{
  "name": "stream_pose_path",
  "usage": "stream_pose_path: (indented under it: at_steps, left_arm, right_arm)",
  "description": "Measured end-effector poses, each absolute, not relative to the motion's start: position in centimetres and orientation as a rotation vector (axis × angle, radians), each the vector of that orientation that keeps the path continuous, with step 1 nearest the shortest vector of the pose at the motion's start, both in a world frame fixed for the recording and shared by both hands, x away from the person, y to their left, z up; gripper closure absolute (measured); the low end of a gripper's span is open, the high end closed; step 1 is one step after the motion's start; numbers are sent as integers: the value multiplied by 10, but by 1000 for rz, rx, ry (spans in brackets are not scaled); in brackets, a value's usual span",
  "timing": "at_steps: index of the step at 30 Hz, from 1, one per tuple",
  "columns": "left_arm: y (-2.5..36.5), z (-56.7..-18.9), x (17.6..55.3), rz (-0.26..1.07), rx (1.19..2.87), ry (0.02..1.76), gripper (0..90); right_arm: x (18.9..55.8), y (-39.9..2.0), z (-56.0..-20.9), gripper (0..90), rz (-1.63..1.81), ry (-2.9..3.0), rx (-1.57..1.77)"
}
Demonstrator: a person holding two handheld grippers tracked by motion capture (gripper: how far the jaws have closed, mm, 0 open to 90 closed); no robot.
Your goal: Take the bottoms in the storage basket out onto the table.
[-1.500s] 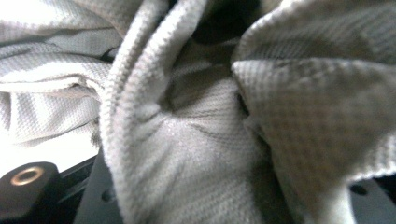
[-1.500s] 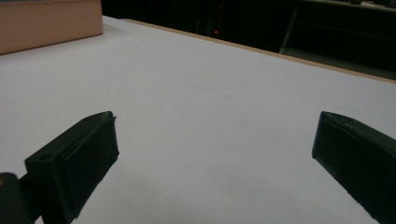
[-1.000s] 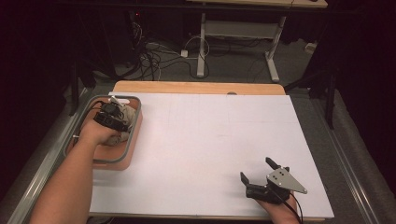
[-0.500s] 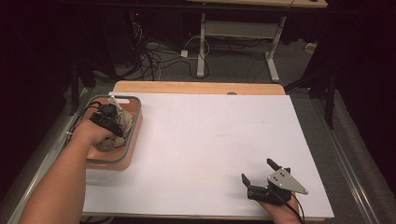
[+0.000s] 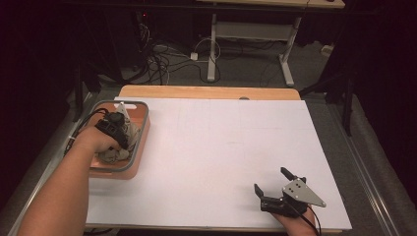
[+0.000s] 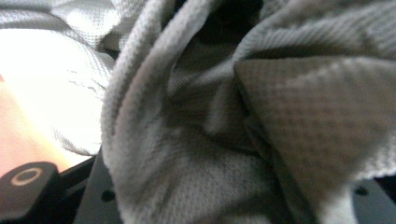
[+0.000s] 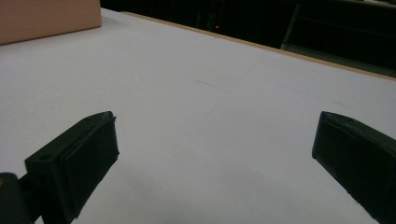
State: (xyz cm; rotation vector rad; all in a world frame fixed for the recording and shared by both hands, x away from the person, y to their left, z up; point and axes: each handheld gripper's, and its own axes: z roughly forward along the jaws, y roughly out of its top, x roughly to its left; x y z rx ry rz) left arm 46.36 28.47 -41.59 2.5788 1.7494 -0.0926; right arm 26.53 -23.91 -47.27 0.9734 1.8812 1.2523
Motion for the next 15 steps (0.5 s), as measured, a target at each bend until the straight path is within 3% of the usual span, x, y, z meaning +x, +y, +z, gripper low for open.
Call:
stream_pose_path:
  at_steps: [15]
  left_arm:
    - [277, -394, 464, -102, 2618, 1769, 535]
  right_arm:
    - [264, -238, -472, 14, 1268, 1880, 974]
